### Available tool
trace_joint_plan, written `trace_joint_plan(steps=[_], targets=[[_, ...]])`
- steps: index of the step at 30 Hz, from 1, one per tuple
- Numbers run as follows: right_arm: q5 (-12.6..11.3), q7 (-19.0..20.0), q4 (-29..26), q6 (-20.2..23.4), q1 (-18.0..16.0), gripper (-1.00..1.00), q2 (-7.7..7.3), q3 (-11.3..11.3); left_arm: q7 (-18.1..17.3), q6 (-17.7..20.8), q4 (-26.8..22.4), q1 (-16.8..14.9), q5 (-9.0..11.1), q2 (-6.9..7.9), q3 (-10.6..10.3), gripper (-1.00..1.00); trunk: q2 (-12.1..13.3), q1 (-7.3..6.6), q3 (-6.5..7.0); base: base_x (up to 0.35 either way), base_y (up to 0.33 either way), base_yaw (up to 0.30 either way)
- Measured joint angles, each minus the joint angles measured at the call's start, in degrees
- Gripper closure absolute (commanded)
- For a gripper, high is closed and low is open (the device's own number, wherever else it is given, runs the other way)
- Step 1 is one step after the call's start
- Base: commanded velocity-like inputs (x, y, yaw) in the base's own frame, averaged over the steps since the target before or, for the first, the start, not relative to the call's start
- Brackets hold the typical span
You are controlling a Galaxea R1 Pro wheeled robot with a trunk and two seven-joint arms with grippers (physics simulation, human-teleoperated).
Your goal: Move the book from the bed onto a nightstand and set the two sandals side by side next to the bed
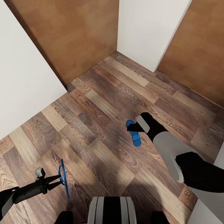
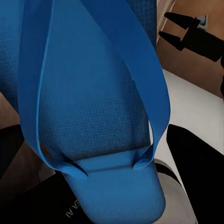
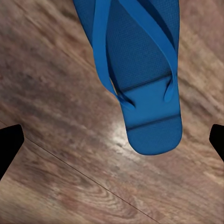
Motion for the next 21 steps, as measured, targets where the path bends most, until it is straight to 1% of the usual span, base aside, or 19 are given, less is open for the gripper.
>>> trace_joint_plan(steps=[21], targets=[[0.0, 0.0, 0.0, -0.1, 0.0, -1.00, 0.00, 0.0, 0.0, -0.1, 1.0, 0.0, -0.3, 0.00, 0.0, 1.00, 0.0, 0.00, 0.00, 0.000, 0.000, 0.000]])
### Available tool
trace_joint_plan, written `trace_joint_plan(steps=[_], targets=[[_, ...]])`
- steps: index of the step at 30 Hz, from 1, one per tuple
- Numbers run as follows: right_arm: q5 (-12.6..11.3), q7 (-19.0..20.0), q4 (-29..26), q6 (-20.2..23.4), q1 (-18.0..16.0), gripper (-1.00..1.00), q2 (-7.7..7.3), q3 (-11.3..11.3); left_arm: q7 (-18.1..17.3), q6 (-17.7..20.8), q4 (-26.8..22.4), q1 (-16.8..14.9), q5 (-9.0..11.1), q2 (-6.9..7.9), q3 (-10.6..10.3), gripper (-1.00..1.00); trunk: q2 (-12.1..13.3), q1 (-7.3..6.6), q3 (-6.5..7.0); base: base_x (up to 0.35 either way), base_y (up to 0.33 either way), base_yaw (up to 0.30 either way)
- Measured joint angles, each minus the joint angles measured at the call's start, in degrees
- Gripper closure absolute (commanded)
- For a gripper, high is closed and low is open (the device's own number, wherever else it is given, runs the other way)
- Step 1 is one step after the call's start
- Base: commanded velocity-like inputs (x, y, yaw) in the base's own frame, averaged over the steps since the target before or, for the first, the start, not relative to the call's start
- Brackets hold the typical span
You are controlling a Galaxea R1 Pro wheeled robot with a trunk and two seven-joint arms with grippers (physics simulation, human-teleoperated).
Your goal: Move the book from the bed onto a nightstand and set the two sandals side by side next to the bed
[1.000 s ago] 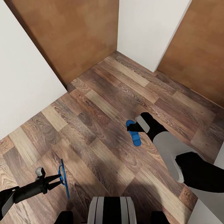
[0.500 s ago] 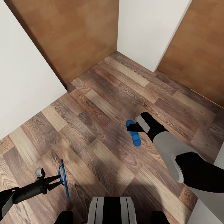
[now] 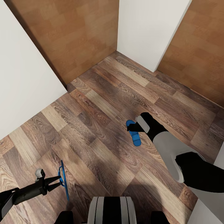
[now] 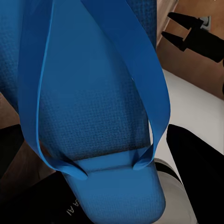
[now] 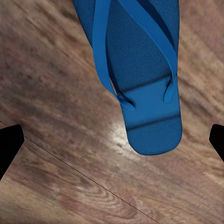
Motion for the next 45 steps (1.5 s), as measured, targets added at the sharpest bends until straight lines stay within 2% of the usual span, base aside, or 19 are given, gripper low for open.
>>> trace_joint_plan(steps=[9, 30, 45], targets=[[0.0, 0.0, 0.0, 0.0, 0.0, -1.00, 0.00, 0.0, 0.0, -0.1, 1.6, 0.0, 0.0, 0.00, 0.1, 1.00, 0.0, 0.00, 0.00, 0.000, 0.000, 0.000], [0.0, 0.0, 0.0, 0.0, 0.0, -1.00, 0.00, 0.0, -0.1, -0.1, 1.8, 0.0, 0.0, 0.00, 0.1, 1.00, 0.0, -0.01, 0.00, 0.108, 0.000, 0.000], [0.0, 0.1, 0.0, 0.0, 0.0, -1.00, 0.11, 0.1, -0.1, 0.1, 1.9, 0.0, 0.0, 0.06, 0.1, 1.00, 0.0, 0.00, 0.00, 0.016, 0.000, 0.000]])
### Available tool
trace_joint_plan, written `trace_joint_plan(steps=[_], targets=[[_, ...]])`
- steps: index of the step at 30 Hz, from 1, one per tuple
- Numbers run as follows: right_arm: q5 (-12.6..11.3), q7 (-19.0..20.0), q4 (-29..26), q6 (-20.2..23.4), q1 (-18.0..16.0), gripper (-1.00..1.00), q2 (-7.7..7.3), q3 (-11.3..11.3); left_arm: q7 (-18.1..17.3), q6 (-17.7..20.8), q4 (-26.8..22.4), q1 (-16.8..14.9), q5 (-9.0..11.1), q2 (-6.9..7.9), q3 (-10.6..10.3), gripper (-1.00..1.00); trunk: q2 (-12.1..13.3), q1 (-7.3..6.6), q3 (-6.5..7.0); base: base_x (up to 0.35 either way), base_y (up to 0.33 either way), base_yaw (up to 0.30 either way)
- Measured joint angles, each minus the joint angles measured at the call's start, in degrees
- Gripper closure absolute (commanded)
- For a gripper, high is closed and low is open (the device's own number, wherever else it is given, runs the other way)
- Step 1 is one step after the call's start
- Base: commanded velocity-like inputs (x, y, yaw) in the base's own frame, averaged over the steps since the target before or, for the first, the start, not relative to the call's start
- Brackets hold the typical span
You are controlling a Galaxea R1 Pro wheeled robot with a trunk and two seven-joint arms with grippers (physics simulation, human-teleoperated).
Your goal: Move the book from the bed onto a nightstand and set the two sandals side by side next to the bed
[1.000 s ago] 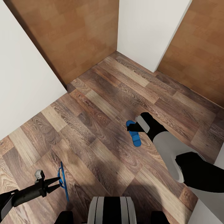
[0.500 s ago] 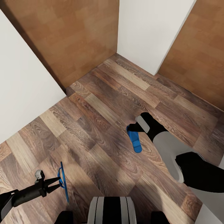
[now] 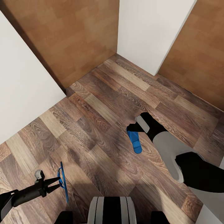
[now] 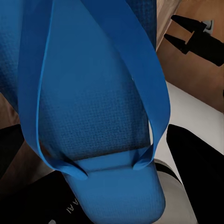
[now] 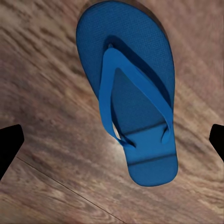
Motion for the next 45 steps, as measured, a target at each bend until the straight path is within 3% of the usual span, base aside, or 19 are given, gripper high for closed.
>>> trace_joint_plan(steps=[5, 14, 33, 37, 45], targets=[[0.0, 0.1, 0.0, 0.0, 0.0, -1.00, 0.05, 0.3, -0.1, 0.0, 0.1, 0.0, 0.0, 0.15, 0.0, 1.00, 0.0, 0.00, 0.00, 0.000, 0.000, 0.000], [0.0, 0.0, 0.0, 0.1, 0.0, -1.00, -0.01, 2.7, -0.1, 0.0, 0.6, 0.0, 0.0, 0.28, 0.1, 1.00, 0.0, 0.00, 0.00, 0.000, 0.000, 0.000], [-0.1, 0.0, 0.0, -0.2, 0.0, -1.00, -0.02, 3.3, -0.2, -0.1, 0.6, 0.0, 0.1, 1.00, 0.0, 1.00, -0.3, 0.49, -4.20, 0.000, 0.000, 0.000], [-0.1, 0.0, 0.0, -0.2, 0.0, -1.00, -0.02, 3.3, -0.2, -0.1, 0.6, 0.0, 0.1, 1.08, 0.0, 1.00, -0.3, 0.49, -4.21, 0.000, 0.000, 0.000], [4.7, 0.1, 0.0, 0.0, 0.0, -1.00, -0.02, 3.3, -0.2, -0.1, 0.6, 0.0, 0.1, 1.12, 0.0, 1.00, -0.3, 0.49, -4.21, 0.000, 0.000, 0.000]])
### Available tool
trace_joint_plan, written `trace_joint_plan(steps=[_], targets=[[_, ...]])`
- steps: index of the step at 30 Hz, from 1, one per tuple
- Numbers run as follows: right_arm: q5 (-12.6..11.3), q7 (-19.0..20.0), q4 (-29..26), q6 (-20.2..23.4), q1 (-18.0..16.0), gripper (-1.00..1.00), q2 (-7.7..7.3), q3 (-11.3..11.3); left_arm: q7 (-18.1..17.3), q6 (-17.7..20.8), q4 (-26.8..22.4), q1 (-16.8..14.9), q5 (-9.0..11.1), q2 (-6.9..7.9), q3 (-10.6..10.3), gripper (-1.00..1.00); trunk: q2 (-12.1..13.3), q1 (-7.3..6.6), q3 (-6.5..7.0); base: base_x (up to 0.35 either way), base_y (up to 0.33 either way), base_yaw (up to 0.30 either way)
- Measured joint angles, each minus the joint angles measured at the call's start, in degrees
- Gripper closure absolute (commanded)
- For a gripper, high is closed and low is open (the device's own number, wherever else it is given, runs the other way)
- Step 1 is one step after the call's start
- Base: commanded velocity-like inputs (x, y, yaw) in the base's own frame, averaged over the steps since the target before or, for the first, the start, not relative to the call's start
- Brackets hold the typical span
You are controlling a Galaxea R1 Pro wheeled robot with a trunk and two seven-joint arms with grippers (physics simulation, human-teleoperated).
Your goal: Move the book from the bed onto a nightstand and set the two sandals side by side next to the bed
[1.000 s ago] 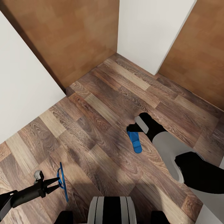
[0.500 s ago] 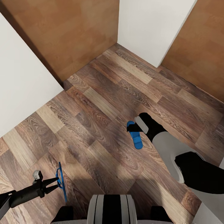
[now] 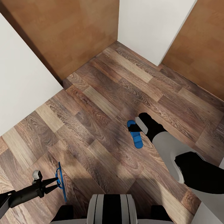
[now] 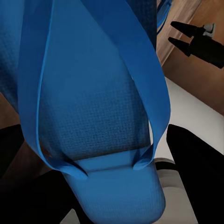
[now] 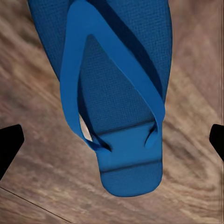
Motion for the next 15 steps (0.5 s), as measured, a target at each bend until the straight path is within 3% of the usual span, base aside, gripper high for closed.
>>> trace_joint_plan(steps=[15], targets=[[1.5, 0.0, 0.0, -0.1, 0.0, -1.00, 0.00, 0.0, 0.0, 0.0, 0.0, 0.0, 0.0, 0.03, 0.0, 1.00, 0.0, 0.00, 0.00, 0.000, 0.000, 0.000]])
